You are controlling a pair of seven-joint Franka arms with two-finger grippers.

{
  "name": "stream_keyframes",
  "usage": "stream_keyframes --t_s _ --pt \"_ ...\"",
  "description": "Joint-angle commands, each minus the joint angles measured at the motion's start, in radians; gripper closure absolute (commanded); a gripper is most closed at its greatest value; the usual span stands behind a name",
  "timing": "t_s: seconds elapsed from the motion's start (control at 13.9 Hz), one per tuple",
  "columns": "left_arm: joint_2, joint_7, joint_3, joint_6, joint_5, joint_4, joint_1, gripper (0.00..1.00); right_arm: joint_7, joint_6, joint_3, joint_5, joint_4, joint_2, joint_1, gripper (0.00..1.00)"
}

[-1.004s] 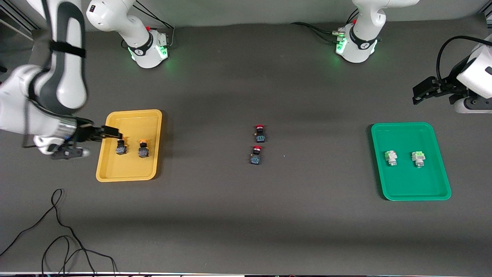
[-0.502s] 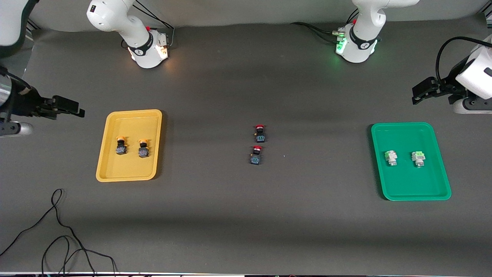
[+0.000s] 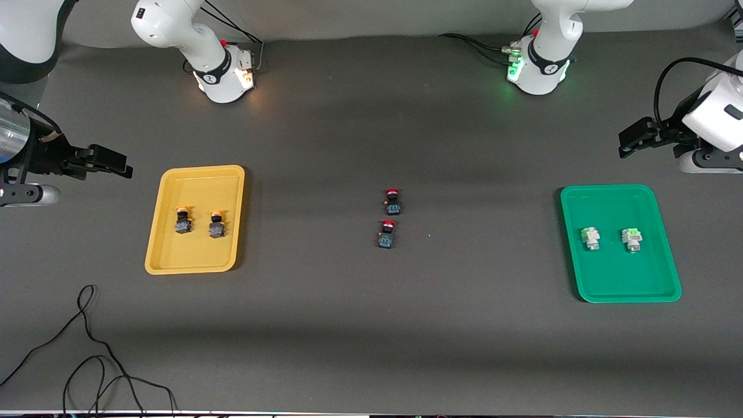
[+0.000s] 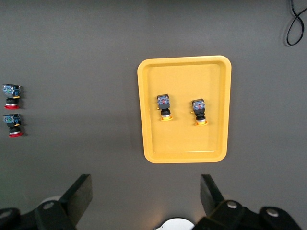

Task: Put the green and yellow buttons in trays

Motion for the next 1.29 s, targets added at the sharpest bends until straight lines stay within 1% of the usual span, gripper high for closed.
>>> stream_keyframes --t_s 0.0,0.22,0.43,0.5,0.65,0.72,0.79,0.93,1.0,1.22 --pt "-0.013 -0.011 0.009 -0.010 0.005 -0.006 -0.014 0.00 0.021 -0.017 -0.006 -0.023 0.014 0.000 0.014 0.00" --pt "-0.011 -0.008 0.009 -0.011 0.005 -0.007 -0.014 0.00 0.021 -0.025 -0.006 -0.052 0.012 0.004 0.016 0.00" --pt "-0.011 -0.008 0.009 -0.013 0.005 -0.007 -0.016 0.00 0.023 -0.031 -0.004 -0.060 0.014 0.006 0.022 0.00" --pt "-0.011 -0.008 0.009 -0.020 0.005 -0.007 -0.016 0.00 0.023 -0.032 0.012 -0.058 0.017 0.006 0.005 0.00" --pt "-0.011 -0.008 0.009 -0.022 0.005 -0.007 -0.016 0.00 0.023 -0.034 0.099 -0.061 0.032 -0.005 -0.080 0.00" --pt "-0.011 -0.008 0.009 -0.022 0.005 -0.007 -0.016 0.00 0.026 -0.049 0.149 -0.066 0.063 -0.008 -0.132 0.00" --pt "-0.011 -0.008 0.009 -0.022 0.005 -0.007 -0.016 0.00 0.024 -0.077 0.205 -0.078 0.101 -0.008 -0.203 0.00" --pt "-0.011 -0.008 0.009 -0.024 0.005 -0.009 -0.014 0.00 0.024 -0.104 0.349 -0.112 0.153 -0.011 -0.335 0.00" --pt "-0.011 -0.008 0.009 -0.024 0.005 -0.009 -0.014 0.00 0.026 -0.107 0.412 -0.133 0.169 -0.026 -0.379 0.00" --pt "-0.011 -0.006 0.009 -0.024 0.005 -0.010 -0.014 0.00 0.026 -0.108 0.558 -0.202 0.173 -0.066 -0.484 0.00"
